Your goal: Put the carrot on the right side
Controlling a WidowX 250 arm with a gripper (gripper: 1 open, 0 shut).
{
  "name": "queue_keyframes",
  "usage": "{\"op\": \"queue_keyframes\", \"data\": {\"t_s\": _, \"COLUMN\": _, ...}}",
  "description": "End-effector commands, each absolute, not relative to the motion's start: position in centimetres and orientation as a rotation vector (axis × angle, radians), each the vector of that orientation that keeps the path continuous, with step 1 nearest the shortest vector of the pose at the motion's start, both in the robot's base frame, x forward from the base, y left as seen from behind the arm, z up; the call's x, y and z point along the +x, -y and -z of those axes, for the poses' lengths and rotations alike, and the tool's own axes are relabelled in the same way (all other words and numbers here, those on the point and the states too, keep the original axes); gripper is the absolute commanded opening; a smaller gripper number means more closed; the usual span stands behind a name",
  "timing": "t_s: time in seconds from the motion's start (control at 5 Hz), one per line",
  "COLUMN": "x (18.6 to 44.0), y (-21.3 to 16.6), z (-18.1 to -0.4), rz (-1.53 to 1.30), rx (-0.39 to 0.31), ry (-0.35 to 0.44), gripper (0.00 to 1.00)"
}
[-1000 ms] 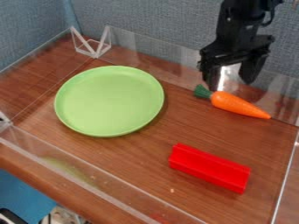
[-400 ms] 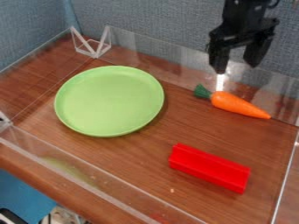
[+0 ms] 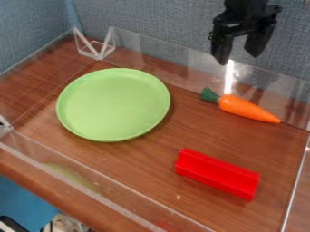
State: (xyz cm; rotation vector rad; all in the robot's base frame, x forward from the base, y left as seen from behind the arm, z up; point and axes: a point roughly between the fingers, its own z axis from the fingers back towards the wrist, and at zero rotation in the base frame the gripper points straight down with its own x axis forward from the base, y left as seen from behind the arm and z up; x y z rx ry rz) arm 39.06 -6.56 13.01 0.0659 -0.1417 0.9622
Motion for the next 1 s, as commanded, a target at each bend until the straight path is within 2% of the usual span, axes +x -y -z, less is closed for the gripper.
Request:
{"op": "queue_keyframes", "data": {"t_s": 0.0, "x": 37.9, "y": 7.5, "z": -14.1, "rz": -0.931, "rx": 0.051, "ry": 0.179, "gripper": 1.0}}
{"op": "queue_keyframes", "data": {"t_s": 0.2, "x": 36.2, "y": 9.1, "z": -13.4, "rz": -0.868, "rx": 0.065, "ry": 0.158, "gripper": 1.0}}
{"op": "queue_keyframes", "data": {"t_s": 0.6, "x": 38.1, "y": 7.5, "z": -13.2, "rz": -0.896, "rx": 0.021, "ry": 0.137, "gripper": 1.0}}
{"op": "queue_keyframes", "data": {"t_s": 0.8, "x": 39.3, "y": 6.8, "z": -13.8, "rz": -1.019, "rx": 0.025, "ry": 0.137, "gripper": 1.0}}
